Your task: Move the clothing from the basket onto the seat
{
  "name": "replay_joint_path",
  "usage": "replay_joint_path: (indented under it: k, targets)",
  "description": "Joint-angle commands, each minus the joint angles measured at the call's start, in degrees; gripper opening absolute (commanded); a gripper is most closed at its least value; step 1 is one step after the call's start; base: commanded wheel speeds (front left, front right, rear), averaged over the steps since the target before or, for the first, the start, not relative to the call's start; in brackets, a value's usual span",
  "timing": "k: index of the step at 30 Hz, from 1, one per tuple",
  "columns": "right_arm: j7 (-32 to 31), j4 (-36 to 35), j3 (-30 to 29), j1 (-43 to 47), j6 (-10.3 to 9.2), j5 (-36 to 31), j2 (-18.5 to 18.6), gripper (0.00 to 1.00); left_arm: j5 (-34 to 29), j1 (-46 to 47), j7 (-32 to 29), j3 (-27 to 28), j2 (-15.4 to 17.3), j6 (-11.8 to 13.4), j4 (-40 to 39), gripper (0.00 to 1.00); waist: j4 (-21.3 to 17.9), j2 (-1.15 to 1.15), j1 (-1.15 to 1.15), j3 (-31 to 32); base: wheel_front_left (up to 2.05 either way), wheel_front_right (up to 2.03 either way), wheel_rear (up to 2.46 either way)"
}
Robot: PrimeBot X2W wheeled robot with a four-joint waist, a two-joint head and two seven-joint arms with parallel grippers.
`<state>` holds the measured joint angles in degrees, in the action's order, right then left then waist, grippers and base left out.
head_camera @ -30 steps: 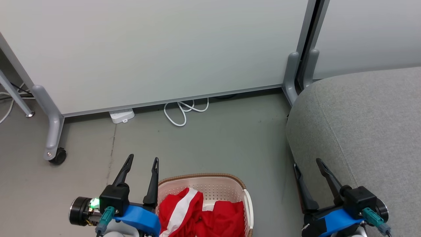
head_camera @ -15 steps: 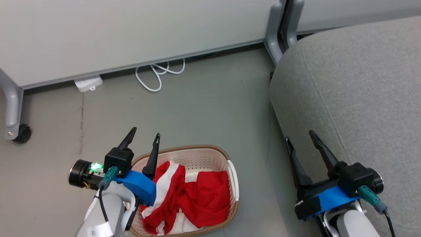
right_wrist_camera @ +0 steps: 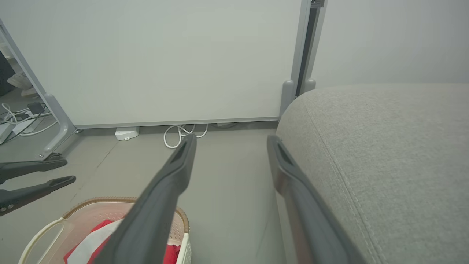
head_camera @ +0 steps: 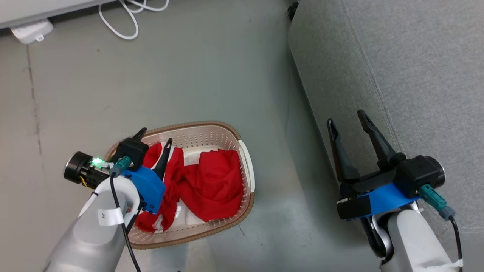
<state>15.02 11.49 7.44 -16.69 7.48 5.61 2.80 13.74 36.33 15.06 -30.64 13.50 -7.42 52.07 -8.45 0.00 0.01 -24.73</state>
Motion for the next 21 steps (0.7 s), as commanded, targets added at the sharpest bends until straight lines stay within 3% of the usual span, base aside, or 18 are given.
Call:
replay_joint_path:
  k: [1,9,21]
  targets:
    - [0.24,-0.53,0.38,-1.83,0.03,-0.48,0.16,1.0,1.1,2.35,0.18,-1.44,0.68,-0.08,1.68,1.0,-0.98,0.0,-0.01,-4.13,0.0,0.0,0.0]
    - [0.24,-2.05,1.26,-6.7,0.03,-1.34,0.17,1.0,5.95,8.78,-1.23,-9.73,1.85,-0.07,10.48,1.0,-1.45,0.0,-0.01,-11.44,0.0,0.0,0.0]
    - [0.24,-4.22,1.34,-10.45,0.03,-2.75,0.17,1.0,14.02,15.29,-7.0,-19.55,3.89,-0.08,14.52,1.0,-1.51,0.0,-0.01,-19.33,0.0,0.0,0.0]
